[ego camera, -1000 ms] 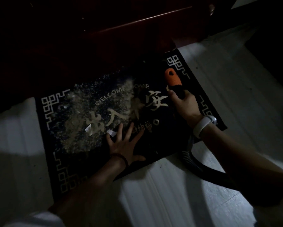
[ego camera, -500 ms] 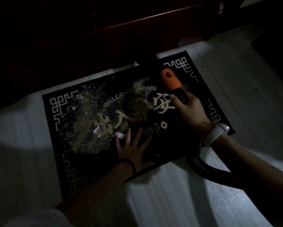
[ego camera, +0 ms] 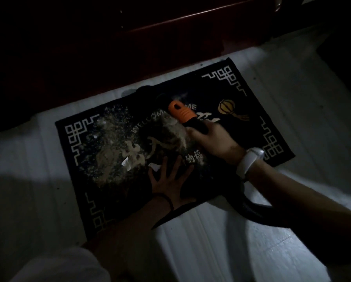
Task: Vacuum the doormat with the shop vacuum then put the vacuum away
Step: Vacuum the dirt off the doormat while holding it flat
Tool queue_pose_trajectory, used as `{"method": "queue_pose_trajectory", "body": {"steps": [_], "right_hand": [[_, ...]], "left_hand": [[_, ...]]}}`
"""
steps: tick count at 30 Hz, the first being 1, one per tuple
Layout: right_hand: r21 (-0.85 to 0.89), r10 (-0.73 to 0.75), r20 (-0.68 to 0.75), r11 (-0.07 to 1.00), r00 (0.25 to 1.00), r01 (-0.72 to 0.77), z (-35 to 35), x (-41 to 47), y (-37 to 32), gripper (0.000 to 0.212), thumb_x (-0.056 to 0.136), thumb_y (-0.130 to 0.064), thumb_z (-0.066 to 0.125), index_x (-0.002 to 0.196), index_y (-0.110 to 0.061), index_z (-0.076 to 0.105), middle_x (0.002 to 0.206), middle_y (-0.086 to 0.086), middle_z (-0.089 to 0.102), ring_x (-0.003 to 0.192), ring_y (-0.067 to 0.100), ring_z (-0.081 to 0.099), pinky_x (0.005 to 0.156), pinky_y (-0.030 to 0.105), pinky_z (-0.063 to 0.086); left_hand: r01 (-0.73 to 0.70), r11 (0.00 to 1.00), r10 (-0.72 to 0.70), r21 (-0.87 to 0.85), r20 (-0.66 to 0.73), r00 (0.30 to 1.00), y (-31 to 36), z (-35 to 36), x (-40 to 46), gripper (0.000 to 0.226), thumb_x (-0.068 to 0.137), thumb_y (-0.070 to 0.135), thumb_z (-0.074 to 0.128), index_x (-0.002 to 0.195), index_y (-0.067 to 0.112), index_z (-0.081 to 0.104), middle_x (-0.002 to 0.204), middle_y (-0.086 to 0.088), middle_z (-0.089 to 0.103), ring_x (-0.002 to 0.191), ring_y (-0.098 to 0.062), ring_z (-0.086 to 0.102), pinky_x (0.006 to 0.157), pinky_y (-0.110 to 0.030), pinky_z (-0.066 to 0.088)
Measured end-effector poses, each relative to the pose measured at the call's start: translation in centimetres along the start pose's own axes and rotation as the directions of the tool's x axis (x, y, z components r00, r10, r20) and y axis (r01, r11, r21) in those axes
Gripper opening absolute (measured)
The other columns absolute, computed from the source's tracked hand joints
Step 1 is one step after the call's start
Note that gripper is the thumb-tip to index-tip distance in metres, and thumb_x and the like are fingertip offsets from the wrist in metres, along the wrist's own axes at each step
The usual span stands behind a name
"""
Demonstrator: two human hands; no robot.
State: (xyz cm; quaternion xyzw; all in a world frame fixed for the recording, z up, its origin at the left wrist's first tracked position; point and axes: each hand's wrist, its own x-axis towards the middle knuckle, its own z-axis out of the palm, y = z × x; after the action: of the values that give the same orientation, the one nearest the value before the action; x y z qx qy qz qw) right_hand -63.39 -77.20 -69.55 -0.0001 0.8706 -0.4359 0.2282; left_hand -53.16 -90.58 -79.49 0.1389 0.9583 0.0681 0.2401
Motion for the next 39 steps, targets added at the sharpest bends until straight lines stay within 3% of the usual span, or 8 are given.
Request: {"method": "queue_pose_trajectory", "body": {"steps": [5,13,16,20,27,32,35,39], "right_hand": [[0.282,0.240,-0.352,0.949,0.905,-0.141,-4.8,2.8,1.8,0.036,0.089,-0.037,0.058,0.109,-0.007,0.056,0.078,0.002,0.059,0.062,0.014,0.056,0.060,0.030,0.046],[0.038,-0.011,0.086,0.999,0.996,0.008,1.1,0.0,-0.2,0.014,0.091,-0.031,0.056,0.080,-0.022,0.052,0.059,-0.007,0.051,0.041,0.000,0.049,0.041,0.012,0.035],[0.048,0.081,-0.091,0.996,0.993,-0.077,-3.1,0.8,1.2,0.019,0.089,-0.035,0.058,0.076,-0.022,0.054,0.063,-0.004,0.055,0.045,0.001,0.051,0.046,0.015,0.039],[0.146,0.196,-0.301,0.977,0.933,-0.158,-6.4,1.9,3.3,0.035,0.087,-0.041,0.058,0.105,-0.011,0.060,0.076,0.000,0.061,0.062,0.012,0.057,0.052,0.021,0.043],[0.303,0.397,-0.538,0.914,0.744,-0.269,-7.3,1.3,4.9,0.044,0.091,-0.040,0.053,0.117,-0.005,0.056,0.093,0.004,0.057,0.080,0.017,0.058,0.054,0.021,0.039],[0.057,0.127,-0.242,0.991,0.962,-0.117,-0.7,-1.8,2.9,0.032,0.088,-0.039,0.057,0.107,-0.013,0.055,0.077,-0.005,0.056,0.063,0.009,0.053,0.048,0.017,0.037],[-0.062,0.007,-0.019,0.998,1.000,-0.008,0.5,-3.1,1.7,0.027,0.087,-0.043,0.057,0.099,-0.019,0.052,0.068,-0.011,0.053,0.057,0.006,0.054,0.045,0.013,0.037],[0.056,0.056,-0.303,0.998,0.951,-0.041,-3.4,-1.9,1.9,0.020,0.089,-0.037,0.058,0.093,-0.018,0.053,0.067,-0.007,0.053,0.053,0.005,0.050,0.041,0.008,0.034]], "left_hand": [[0.004,0.998,0.007,-0.065,0.155,0.988,-0.2,-0.5,-0.2,0.090,0.076,0.073,0.045,0.142,0.047,-0.009,0.135,0.008,-0.041,0.138,-0.034,-0.028,0.103,-0.070,-0.006],[0.012,1.000,-0.011,-0.006,0.070,0.997,-0.2,0.1,-0.1,0.093,0.063,0.084,0.023,0.135,0.048,-0.022,0.148,0.002,-0.026,0.137,-0.038,-0.022,0.099,-0.075,0.000],[-0.009,0.999,0.013,-0.041,0.100,0.995,-0.7,0.3,0.0,0.092,0.064,0.085,0.027,0.136,0.052,-0.019,0.141,0.006,-0.034,0.136,-0.034,-0.027,0.101,-0.073,-0.005],[-0.080,0.997,0.080,-0.008,0.142,0.987,-1.5,-0.3,0.3,0.092,0.061,0.086,0.021,0.131,0.051,-0.027,0.137,0.008,-0.041,0.130,-0.028,-0.038,0.104,-0.071,-0.006],[-0.071,0.997,0.067,0.015,0.179,0.982,-1.2,-1.0,0.2,0.092,0.077,0.073,0.045,0.135,0.047,-0.021,0.137,0.008,-0.041,0.134,-0.028,-0.035,0.104,-0.068,-0.008],[-0.045,0.999,0.044,-0.002,0.204,0.978,-1.0,-1.1,0.2,0.092,0.076,0.074,0.045,0.138,0.049,-0.018,0.136,0.010,-0.042,0.131,-0.025,-0.037,0.104,-0.067,-0.011],[-0.032,0.999,0.028,0.013,0.202,0.979,-0.9,-1.1,0.1,0.094,0.076,0.074,0.045,0.135,0.047,-0.023,0.137,0.009,-0.041,0.127,-0.025,-0.040,0.104,-0.067,-0.012],[-0.037,0.999,0.033,0.019,0.189,0.981,-0.9,-1.4,0.1,0.088,0.078,0.071,0.046,0.141,0.050,-0.011,0.147,0.010,-0.035,0.138,-0.031,-0.030,0.105,-0.067,-0.007]]}}
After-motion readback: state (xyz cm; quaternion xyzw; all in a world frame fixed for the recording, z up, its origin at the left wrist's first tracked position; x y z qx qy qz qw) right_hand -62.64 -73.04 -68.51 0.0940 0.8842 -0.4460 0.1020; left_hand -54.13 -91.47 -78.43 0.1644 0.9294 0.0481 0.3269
